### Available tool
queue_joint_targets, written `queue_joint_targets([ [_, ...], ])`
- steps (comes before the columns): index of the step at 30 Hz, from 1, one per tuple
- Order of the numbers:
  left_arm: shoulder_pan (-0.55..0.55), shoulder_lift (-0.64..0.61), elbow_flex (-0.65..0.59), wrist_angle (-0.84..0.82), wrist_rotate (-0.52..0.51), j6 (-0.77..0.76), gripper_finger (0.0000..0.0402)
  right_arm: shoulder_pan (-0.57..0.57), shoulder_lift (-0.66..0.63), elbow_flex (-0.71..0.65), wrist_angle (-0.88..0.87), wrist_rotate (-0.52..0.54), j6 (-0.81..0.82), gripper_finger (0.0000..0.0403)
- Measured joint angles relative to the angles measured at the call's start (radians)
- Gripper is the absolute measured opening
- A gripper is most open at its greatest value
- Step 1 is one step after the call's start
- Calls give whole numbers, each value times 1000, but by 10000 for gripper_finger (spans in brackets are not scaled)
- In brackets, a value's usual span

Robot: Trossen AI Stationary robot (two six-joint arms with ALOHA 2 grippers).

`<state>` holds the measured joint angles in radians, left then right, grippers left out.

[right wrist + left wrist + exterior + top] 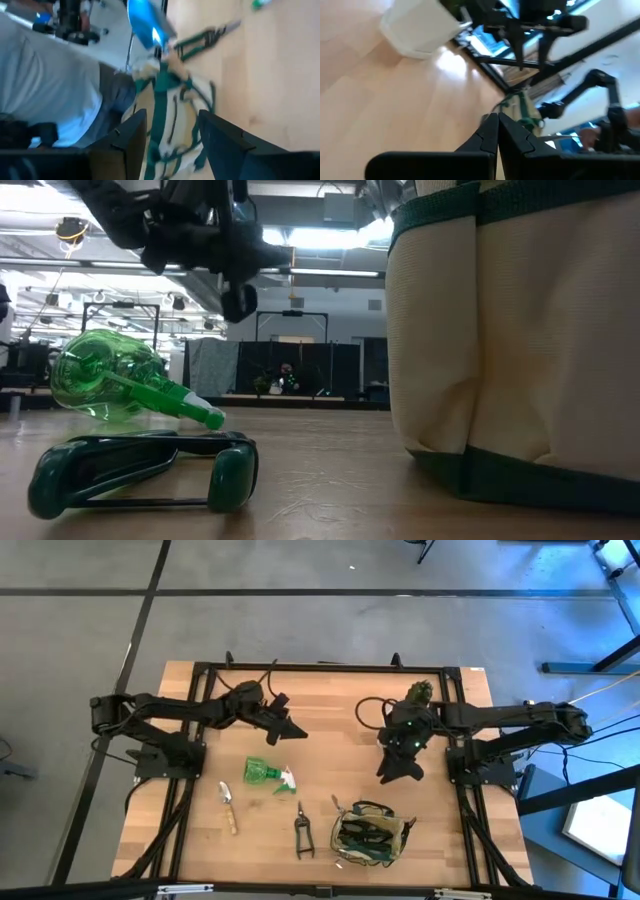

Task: Pick & Place Garden tools in Gardening bag
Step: Put the right hand trowel into the side pocket of the white bag

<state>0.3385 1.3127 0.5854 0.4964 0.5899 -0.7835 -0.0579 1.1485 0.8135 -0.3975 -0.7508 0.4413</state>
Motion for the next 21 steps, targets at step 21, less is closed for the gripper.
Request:
queue_joint_targets([
  [21,5,45,1,-152,-117,268,1,-3,7,0,-22,49,334,181],
])
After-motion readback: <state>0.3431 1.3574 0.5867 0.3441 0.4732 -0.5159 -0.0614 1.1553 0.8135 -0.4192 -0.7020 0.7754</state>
